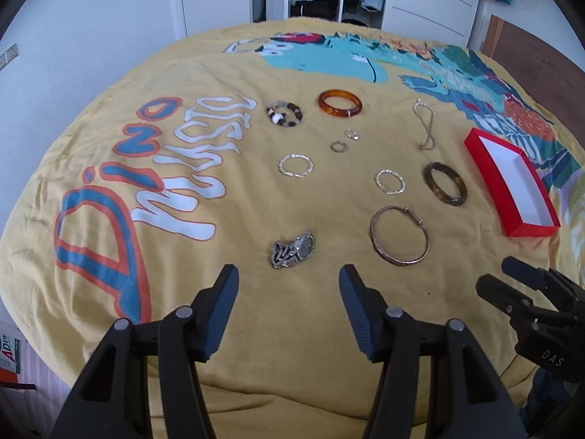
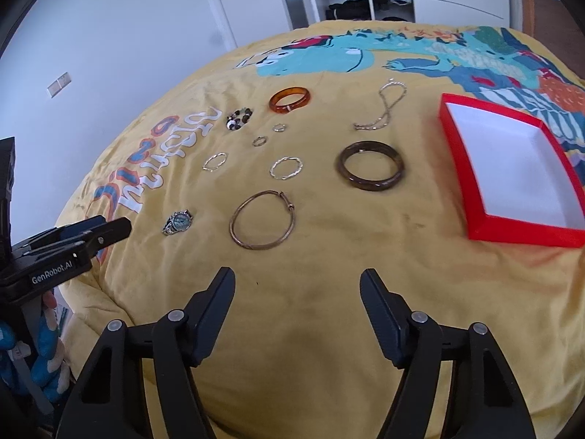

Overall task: Organize jewelry
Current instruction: 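Move the left tool toward the silver brooch on the bedspread, then grasp the silver brooch with the left tool while the right tool grasps the large silver hoop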

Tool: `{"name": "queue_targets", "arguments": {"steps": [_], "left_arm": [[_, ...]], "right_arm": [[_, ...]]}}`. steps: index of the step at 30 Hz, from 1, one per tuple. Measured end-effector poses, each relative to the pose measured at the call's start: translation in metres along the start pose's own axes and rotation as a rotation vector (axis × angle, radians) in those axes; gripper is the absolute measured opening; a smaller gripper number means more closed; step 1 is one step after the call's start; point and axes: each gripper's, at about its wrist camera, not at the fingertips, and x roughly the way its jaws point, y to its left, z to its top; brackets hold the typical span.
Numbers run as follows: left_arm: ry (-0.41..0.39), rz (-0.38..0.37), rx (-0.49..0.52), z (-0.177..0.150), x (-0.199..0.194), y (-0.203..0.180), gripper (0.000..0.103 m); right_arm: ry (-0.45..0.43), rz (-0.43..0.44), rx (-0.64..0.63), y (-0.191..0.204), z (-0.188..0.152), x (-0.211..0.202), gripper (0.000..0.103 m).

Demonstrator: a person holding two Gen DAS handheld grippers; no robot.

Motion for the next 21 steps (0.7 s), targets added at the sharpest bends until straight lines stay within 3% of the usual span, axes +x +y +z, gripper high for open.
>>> {"name": "queue_targets", "arguments": {"steps": [12, 21], "left_arm": [[0.091, -0.043, -0.011, 0.019, 0.053, 0.003, 0.055], [0.159, -0.04, -0.033, 0.019, 0.081, 0.008, 0.054]], "right_arm": [[0.068, 0.074, -0.008, 0.001, 0.028, 0.055, 0.048], [0.102, 0.088, 0.008, -0.005, 0.039, 0.085, 0.044]]}}
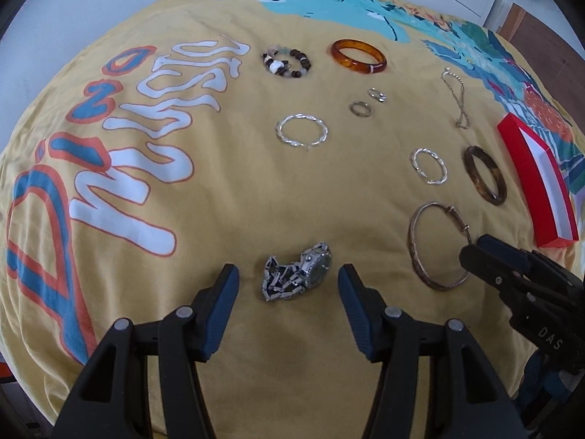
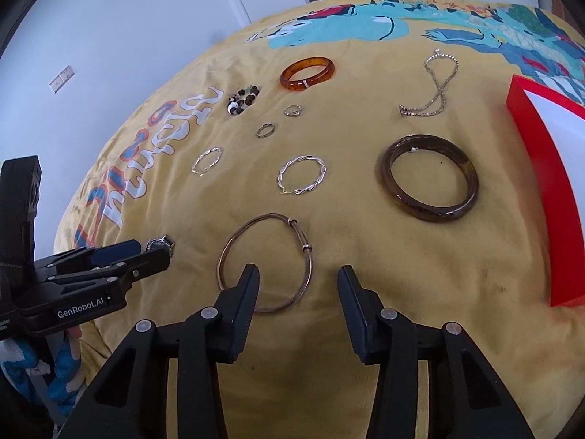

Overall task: Organize jewelry
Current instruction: 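Grasp the silver brooch with the left tool while the right tool grasps the large silver hoop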

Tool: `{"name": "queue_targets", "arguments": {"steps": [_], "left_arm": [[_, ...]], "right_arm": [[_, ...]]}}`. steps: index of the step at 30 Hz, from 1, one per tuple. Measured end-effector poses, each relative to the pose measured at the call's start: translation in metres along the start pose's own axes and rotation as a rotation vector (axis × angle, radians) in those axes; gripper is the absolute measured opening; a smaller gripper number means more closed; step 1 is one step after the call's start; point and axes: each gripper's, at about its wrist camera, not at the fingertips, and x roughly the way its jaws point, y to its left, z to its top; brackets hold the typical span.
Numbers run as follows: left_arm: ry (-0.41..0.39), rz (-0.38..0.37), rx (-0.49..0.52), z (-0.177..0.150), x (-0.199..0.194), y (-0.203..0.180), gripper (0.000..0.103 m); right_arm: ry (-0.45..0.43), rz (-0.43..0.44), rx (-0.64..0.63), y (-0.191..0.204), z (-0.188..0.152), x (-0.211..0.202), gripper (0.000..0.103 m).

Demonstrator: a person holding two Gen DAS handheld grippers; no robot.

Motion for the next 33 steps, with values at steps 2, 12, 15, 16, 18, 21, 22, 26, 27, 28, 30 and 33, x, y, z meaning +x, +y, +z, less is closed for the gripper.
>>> {"name": "queue_targets", "arguments": {"steps": [2, 12, 15, 16, 18, 21, 22, 26, 27, 28, 30, 33], "left_arm": [[0.002, 0.003, 0.014, -0.001, 0.003, -0.002, 0.05], [0.011, -0.002, 0.019, 0.002, 0.012, -0.004, 0.022], [0.008, -0.002, 0.017, 0.001, 0.011, -0.005, 0.022], [0.007, -0.001, 0.019, 0.001, 0.011, -0.006, 0.022], [0.0, 0.003, 0.022, 0.001, 0.008, -0.007, 0.022], [-0.012, 0.01, 0.029, -0.001, 0.001, -0.008, 0.022], [-0.015, 0.012, 0.031, -0.001, -0.001, -0.008, 0.022], [-0.044, 0.028, 0.036, -0.004, -0.016, -0.011, 0.022], [-0.052, 0.031, 0.035, -0.005, -0.021, -0.011, 0.022], [-0.058, 0.032, 0.033, -0.005, -0.025, -0.011, 0.022], [-0.072, 0.035, 0.028, -0.007, -0.033, -0.011, 0.022], [-0.091, 0.035, 0.021, -0.01, -0.047, -0.011, 0.022]], "right_arm": [[0.008, 0.002, 0.003, -0.003, 0.002, 0.004, 0.043], [0.018, -0.032, -0.065, 0.007, 0.008, 0.022, 0.037], [0.018, -0.063, -0.119, 0.013, 0.009, 0.028, 0.032], [0.015, -0.069, -0.132, 0.014, 0.01, 0.028, 0.026], [0.012, -0.076, -0.133, 0.012, 0.011, 0.027, 0.013], [0.005, -0.062, -0.122, 0.007, 0.01, 0.02, 0.006], [-0.003, -0.055, -0.12, 0.007, 0.009, 0.017, 0.006], [-0.026, -0.045, -0.113, 0.006, 0.003, -0.002, 0.006], [-0.035, -0.047, -0.115, 0.007, 0.002, -0.008, 0.006], [-0.042, -0.049, -0.118, 0.008, 0.001, -0.013, 0.006], [-0.063, -0.057, -0.125, 0.011, 0.0, -0.027, 0.006], [-0.09, -0.073, -0.135, 0.017, -0.002, -0.046, 0.006]]}}
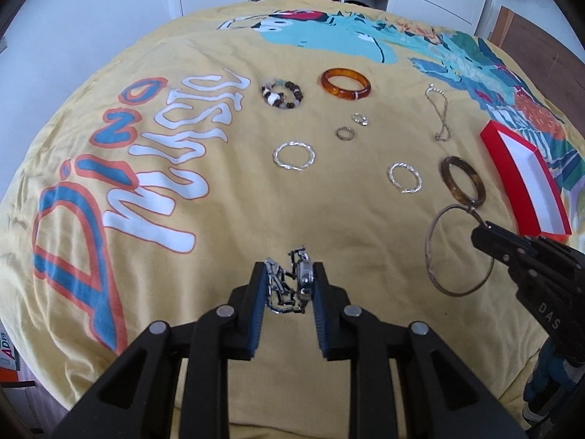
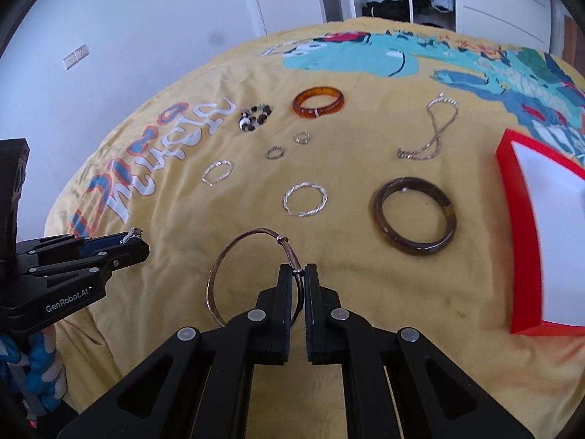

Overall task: Organize jewelry
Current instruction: 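Grasp the silver brooch with the left tool while the right tool grasps the large silver hoop, then carry brooch and hoop into the red box and open both tools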

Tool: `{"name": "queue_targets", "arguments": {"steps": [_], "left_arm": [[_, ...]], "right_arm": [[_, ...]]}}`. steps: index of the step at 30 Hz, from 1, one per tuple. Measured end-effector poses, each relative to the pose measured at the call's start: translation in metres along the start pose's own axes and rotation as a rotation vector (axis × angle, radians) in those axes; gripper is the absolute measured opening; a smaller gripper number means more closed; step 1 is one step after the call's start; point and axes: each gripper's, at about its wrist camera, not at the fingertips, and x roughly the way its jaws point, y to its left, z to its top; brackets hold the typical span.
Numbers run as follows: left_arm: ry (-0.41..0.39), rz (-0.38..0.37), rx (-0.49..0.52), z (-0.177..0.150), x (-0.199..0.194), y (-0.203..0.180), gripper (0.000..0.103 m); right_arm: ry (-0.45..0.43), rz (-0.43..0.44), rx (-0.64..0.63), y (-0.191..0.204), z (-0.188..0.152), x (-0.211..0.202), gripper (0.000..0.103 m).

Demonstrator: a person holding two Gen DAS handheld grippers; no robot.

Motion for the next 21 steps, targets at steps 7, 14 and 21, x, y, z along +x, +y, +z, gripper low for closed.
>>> {"name": "queue_targets", "arguments": {"steps": [7, 14, 21], "left_arm": [[-0.051, -0.009, -0.003, -0.005, -0.035, 0.001, 0.022], [-0.091, -0.075, 0.031, 0.004, -0.06, -0.028, 0.022], [-0.089, -0.172, 0.114, 0.022, -0.062, -0.094, 0.022]], "right_arm": [[-0.063, -0.036, -0.003, 0.009, -0.002, -0.048, 0.006], [-0.122, -0.104, 0.064, -0.025, -0.007, -0.095, 0.006], [-0.164, -0.212, 0.157, -0.099, -0.007, -0.131, 0.006]]}}
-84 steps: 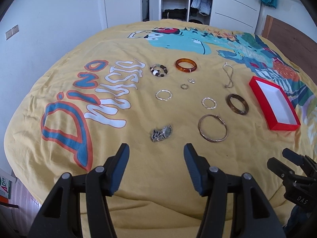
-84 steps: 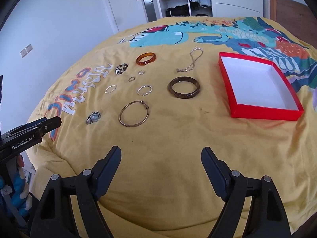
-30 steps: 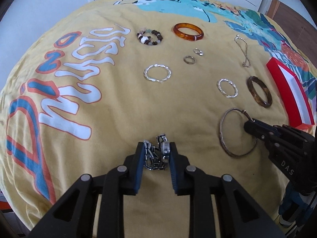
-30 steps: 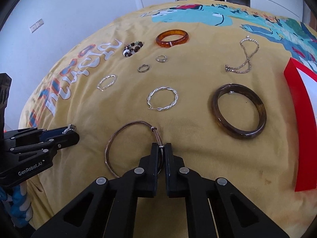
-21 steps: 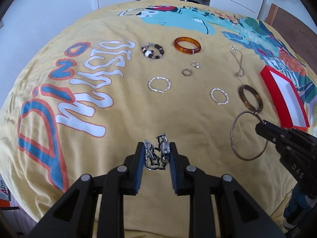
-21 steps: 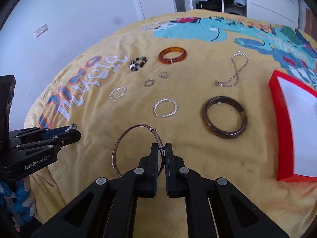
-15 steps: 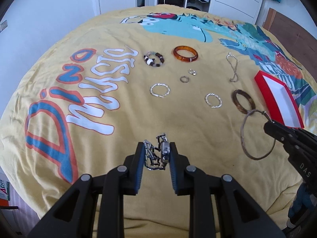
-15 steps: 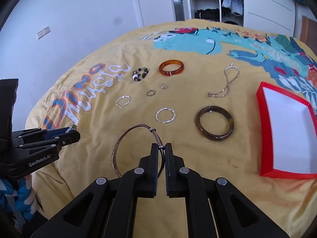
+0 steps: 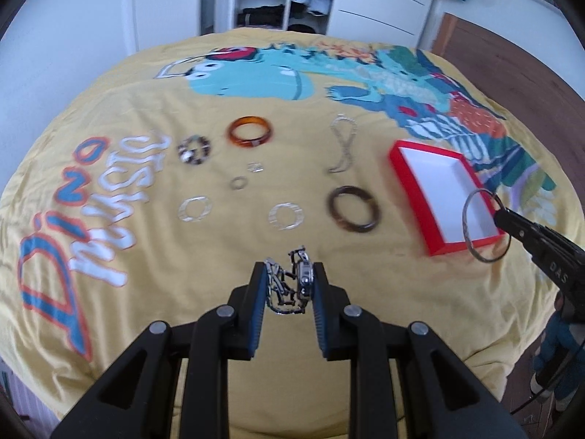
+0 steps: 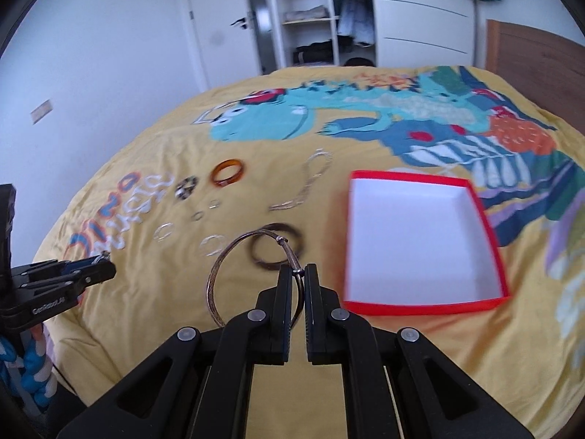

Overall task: Organize jewelry
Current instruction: 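Carry brooch and hoop into the red box and open both tools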

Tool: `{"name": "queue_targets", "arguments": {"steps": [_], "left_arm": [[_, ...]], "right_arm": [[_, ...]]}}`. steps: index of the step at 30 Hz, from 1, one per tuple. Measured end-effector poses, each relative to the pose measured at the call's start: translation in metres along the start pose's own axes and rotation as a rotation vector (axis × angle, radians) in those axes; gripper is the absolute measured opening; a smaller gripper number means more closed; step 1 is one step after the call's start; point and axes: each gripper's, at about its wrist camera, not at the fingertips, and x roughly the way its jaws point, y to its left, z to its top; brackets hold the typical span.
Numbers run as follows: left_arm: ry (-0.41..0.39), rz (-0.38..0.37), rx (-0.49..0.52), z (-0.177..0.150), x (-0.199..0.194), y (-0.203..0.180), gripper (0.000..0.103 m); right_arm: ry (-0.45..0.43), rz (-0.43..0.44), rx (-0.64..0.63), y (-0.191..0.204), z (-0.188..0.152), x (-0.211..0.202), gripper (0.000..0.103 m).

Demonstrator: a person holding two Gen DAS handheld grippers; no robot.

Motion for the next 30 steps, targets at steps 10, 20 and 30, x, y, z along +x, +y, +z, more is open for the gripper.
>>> {"name": "queue_targets", "arguments": {"steps": [10, 20, 30], "left_arm": [[0.016, -0.162, 0.108, 0.053, 0.056, -0.117, 0.022], [0.124, -0.204, 0.193, 0.06, 0.149, -0.208, 0.022], [0.19, -0.192, 0.217, 0.042, 0.19, -0.22, 0.022]], "right_arm": [[0.015, -0.125, 0.075, -0.107, 0.021, 0.023, 0.006], [0.133, -0.159, 0.111, -0.17, 0.002, 0.087, 0.007], [0.216, -0.164, 0.086, -0.176, -0.011, 0.116, 0.006]]}}
